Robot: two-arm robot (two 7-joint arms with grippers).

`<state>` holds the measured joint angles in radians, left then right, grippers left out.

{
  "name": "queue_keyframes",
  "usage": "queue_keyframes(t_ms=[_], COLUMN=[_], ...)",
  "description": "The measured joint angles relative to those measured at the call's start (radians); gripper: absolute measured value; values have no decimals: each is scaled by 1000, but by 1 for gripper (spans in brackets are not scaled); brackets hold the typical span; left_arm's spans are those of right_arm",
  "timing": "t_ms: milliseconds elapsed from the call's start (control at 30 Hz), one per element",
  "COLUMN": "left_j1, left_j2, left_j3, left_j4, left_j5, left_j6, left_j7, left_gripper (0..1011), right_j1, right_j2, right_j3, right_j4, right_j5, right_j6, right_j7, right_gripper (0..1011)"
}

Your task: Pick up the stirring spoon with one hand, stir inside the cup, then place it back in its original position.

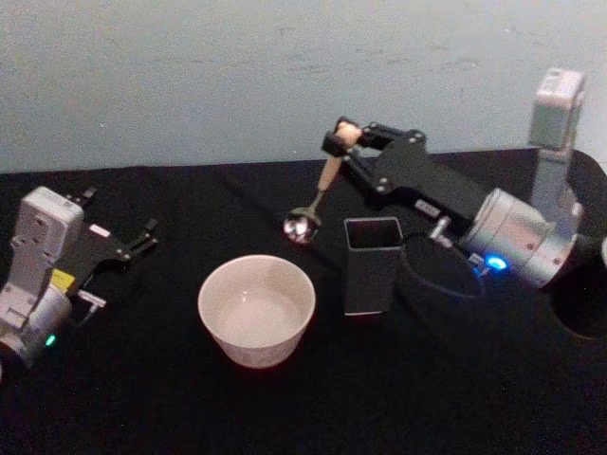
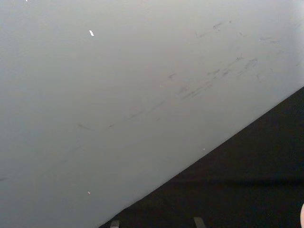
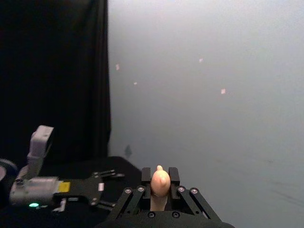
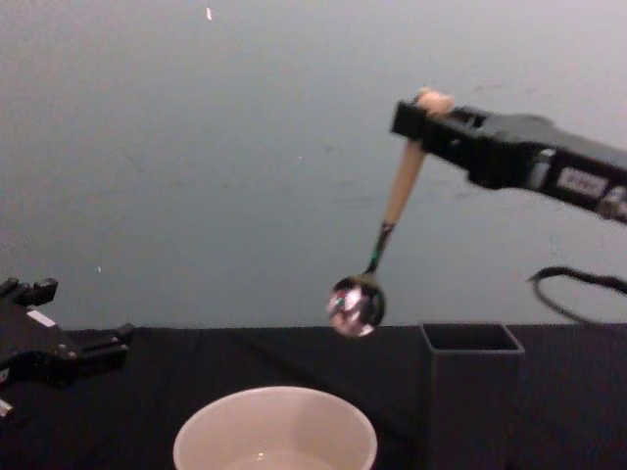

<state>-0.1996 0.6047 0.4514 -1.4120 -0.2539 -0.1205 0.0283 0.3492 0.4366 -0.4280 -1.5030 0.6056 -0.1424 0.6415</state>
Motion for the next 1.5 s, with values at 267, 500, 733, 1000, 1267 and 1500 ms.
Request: queue_keyframes(t_ms=[267,500,733,1000,1267,1500], left_j1=[0,0,0,0,0,0], left_j2=[0,0,0,0,0,0], left_j3=[0,0,0,0,0,0], left_j4=[0,0,0,0,0,0], left_j5=[0,0,0,0,0,0], left_j6=[0,0,0,0,0,0], left_j7=[0,0,0,0,0,0], left_gripper=[1002,1001,1001,1001,1001,1001], right_j1=[27,49,84,113,129,140], right_j2=[-27,-46,-88,-120,-146,-164], right_j3=[-72,-116,-152,-175,-177,-179], right_j4=[43,96,193,281,336,373], right_j5=[-29,-59,-114,-172,-194,-209], right_j6=[6,-7,-50,-113,-148,-174], right_j7=[34,53,58,75,93,105], right_gripper=[214,214,214,214,214,214])
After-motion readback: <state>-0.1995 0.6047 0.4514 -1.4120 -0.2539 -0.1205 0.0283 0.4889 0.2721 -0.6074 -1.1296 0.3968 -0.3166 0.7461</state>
